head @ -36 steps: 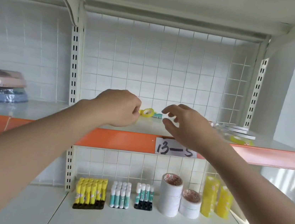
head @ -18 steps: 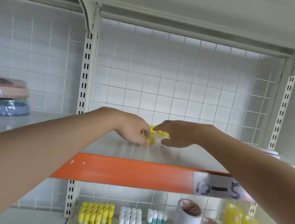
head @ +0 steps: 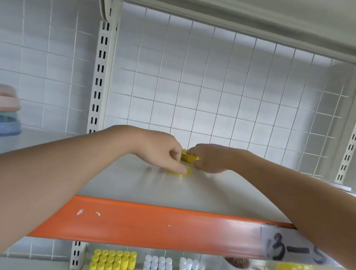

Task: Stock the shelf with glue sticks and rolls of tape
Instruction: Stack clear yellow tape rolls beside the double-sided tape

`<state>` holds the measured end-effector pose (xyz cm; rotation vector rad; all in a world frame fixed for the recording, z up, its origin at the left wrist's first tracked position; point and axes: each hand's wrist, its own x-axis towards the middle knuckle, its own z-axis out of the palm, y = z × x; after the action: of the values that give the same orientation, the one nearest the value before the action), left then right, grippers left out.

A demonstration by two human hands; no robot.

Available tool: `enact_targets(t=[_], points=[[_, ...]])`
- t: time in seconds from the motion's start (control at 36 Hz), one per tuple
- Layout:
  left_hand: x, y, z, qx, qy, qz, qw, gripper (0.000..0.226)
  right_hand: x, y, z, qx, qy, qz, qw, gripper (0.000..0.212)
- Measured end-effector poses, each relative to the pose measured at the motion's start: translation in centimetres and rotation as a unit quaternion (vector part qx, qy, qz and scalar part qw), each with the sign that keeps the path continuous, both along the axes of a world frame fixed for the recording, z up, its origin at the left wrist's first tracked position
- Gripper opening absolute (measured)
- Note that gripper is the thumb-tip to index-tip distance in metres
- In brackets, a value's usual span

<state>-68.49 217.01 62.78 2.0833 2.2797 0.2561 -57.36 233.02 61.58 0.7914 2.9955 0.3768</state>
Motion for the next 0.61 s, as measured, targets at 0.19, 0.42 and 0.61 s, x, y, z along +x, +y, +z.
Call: enact_targets(t=[0.19,0.42,0.61], points=[[0.0,0.3,-0.5,0.002,0.007,-0.001,1.0,0.031,0.4,-0.7,0.2,0.012,0.031,0.002,0.999,0.029],[1.2,-1.6,0.8,0.061,0.036,-0.004,0.997,0.019,4.5,-3.4,2.9,0.003,0.17,0.039,0.985,0.016],[5.8,-6.1,2.2,0.183,0.108,0.012,0.977,0.017,12.1,-6.7,2.6,0.018,0.37,0.121,0.921,0.009]])
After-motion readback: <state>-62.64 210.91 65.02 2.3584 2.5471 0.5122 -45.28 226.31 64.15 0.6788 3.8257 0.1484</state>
